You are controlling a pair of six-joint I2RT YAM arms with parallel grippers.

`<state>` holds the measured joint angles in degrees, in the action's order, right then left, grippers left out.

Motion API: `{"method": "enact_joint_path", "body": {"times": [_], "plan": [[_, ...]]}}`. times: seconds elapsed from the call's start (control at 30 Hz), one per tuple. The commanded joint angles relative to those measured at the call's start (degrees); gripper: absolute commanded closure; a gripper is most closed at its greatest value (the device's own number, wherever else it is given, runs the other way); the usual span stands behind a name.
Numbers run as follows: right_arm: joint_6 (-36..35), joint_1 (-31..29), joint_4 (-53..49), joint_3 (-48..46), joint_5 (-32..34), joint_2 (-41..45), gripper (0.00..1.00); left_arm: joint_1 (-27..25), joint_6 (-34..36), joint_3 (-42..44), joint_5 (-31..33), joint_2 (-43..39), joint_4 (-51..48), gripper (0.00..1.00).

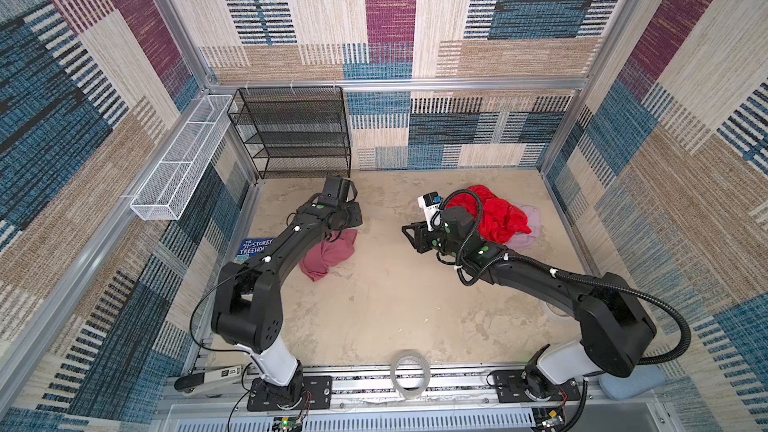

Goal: Pick out a specific cloth from the pile

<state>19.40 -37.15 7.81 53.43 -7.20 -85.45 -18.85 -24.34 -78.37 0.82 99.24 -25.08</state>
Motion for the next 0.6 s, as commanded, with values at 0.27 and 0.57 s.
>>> {"method": "enact_joint_path", "body": {"times": [0.27, 0.57], "plan": [[0.3, 1.3, 1.4, -3.4, 1.2, 2.5, 0.59, 0.0, 4.6, -10.3, 1.2, 15.4, -6.3, 0.64], [0.1, 1.7, 2.2, -4.2, 0.7, 2.7, 0.59, 0.0, 4.9, -11.4, 5.5, 18.6, -8.4, 0.64]]}}
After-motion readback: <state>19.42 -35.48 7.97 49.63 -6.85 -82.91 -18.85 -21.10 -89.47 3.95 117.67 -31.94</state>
